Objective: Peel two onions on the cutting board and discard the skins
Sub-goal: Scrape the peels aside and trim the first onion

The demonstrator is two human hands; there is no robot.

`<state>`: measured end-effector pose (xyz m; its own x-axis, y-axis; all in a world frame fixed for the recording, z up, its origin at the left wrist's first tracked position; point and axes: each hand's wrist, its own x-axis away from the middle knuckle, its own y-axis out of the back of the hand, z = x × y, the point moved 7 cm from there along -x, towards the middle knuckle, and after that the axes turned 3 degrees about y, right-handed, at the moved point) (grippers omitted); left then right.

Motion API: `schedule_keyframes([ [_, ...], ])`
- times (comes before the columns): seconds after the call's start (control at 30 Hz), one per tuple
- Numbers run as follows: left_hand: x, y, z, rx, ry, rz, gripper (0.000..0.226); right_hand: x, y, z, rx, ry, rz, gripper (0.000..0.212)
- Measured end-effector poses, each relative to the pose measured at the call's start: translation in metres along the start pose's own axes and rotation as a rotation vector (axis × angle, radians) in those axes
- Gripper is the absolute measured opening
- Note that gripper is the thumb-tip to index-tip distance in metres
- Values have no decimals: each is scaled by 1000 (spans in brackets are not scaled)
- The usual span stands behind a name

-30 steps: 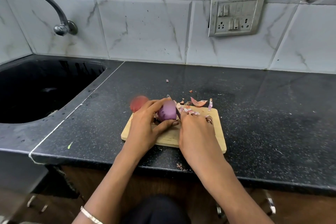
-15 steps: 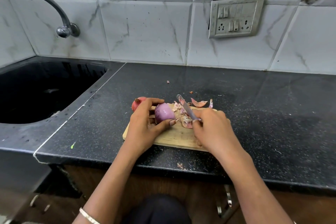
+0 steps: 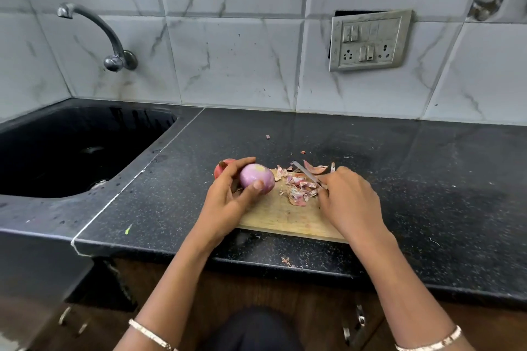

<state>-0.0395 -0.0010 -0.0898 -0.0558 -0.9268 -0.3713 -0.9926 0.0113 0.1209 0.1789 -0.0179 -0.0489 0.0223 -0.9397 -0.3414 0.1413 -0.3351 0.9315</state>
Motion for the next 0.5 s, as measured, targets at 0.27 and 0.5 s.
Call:
schedule_keyframes([
  [0.27,-10,-22,6,443,277,-41,56,-8,14,26,-800,92,-152,36],
  [0.5,-17,-40,0,601,368,-71,61,-2,-11,66,-1178,148,42,46],
])
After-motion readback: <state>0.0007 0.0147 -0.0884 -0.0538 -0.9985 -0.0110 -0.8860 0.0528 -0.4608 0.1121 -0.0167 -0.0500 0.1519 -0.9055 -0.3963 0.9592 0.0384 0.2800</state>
